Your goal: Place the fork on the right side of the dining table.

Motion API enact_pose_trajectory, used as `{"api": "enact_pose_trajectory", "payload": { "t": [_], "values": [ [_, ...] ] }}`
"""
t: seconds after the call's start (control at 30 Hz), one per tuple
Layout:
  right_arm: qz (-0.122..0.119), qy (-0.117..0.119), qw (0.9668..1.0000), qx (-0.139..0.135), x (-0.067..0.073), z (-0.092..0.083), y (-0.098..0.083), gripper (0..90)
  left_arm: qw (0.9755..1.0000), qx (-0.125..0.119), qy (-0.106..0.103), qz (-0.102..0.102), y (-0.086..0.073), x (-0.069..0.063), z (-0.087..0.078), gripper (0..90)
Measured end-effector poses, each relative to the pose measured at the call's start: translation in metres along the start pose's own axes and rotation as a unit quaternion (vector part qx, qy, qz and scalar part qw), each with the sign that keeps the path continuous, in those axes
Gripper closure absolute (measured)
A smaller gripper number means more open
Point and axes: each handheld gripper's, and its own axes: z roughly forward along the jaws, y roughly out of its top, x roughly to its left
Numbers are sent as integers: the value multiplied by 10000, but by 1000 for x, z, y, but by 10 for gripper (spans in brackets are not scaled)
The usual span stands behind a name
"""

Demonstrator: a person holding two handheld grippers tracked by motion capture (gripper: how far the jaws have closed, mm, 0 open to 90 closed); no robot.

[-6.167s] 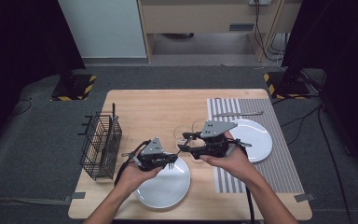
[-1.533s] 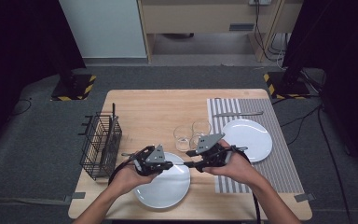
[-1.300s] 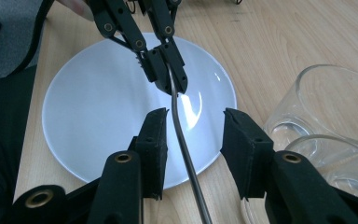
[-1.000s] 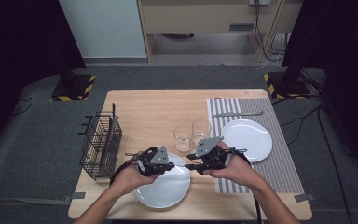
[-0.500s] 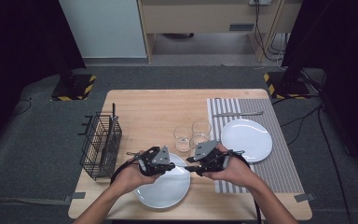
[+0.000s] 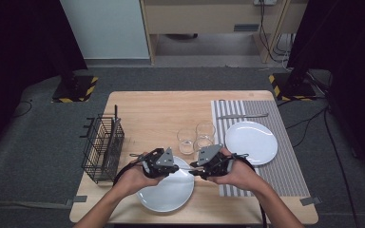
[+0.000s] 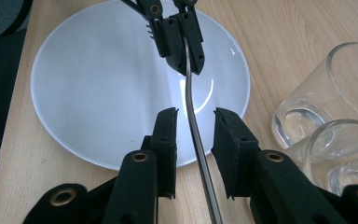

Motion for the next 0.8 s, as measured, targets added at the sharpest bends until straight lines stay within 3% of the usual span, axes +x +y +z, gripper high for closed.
{"api": "enact_pose_trajectory", "payload": {
  "t": [0.8],
  "values": [
    [-130, -100, 9997, 173, 1, 4, 1, 778, 9999, 114, 15, 91, 7, -2, 2, 869]
  ]
}}
